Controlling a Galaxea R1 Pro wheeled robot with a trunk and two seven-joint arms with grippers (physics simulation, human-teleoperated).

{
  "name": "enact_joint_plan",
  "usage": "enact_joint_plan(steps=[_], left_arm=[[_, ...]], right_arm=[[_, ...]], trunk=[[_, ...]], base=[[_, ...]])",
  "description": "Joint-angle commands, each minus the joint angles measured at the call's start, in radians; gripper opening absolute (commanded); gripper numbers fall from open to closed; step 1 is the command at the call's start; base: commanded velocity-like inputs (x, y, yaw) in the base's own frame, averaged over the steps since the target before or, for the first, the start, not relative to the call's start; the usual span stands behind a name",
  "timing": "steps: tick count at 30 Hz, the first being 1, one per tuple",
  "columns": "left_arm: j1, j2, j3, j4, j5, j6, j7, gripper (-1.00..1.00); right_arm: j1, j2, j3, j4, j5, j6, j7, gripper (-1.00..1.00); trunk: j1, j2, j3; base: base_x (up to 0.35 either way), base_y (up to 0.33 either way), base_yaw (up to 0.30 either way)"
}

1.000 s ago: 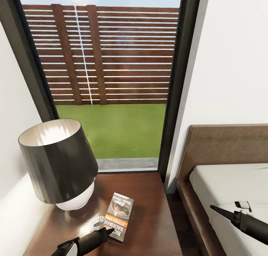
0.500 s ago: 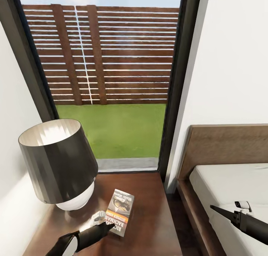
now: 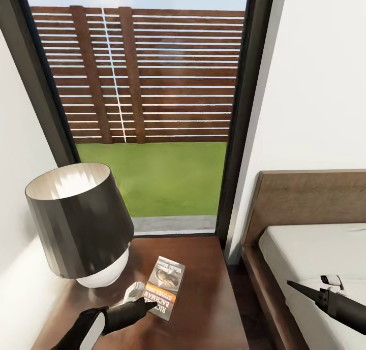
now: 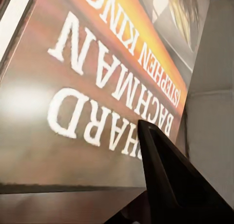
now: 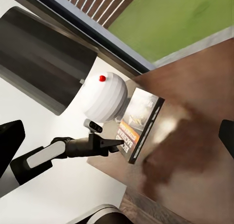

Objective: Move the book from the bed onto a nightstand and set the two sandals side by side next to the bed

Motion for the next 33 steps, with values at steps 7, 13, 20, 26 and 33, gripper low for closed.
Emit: enact_joint_plan(steps=[7, 13, 20, 26, 33], left_arm=[[0.0, 0.0, 0.004, -0.002, 0.002, 0.011, 0.012, -1.0], [-0.003, -0.001, 0.007, -0.002, 0.006, 0.011, 0.132, -1.0], [-0.003, -0.001, 0.007, -0.002, 0.008, 0.011, 0.169, -1.0], [-0.005, -0.001, 0.007, -0.002, 0.009, 0.011, 0.174, -1.0], [-0.005, -0.002, 0.007, -0.002, 0.007, 0.011, 0.177, -1.0]], right_arm=[[-0.001, 0.0, 0.0, 0.0, -0.004, 0.007, 0.001, 1.0], [0.0, 0.001, 0.0, 0.0, -0.004, 0.007, 0.0, 1.0], [0.0, 0.001, 0.001, 0.0, -0.004, 0.007, -0.001, 1.0], [0.0, 0.001, 0.001, 0.0, -0.004, 0.007, -0.001, 1.0], [0.0, 0.001, 0.001, 0.0, -0.004, 0.006, -0.001, 1.0]], trunk=[[0.0, 0.0, -0.001], [0.0, 0.0, -0.001], [0.0, 0.0, -0.001], [0.0, 0.0, -0.001], [0.0, 0.0, -0.001]], base=[[0.0, 0.0, 0.0], [0.0, 0.0, 0.0], [0.0, 0.0, 0.0], [0.0, 0.0, 0.0], [0.0, 0.0, 0.0]])
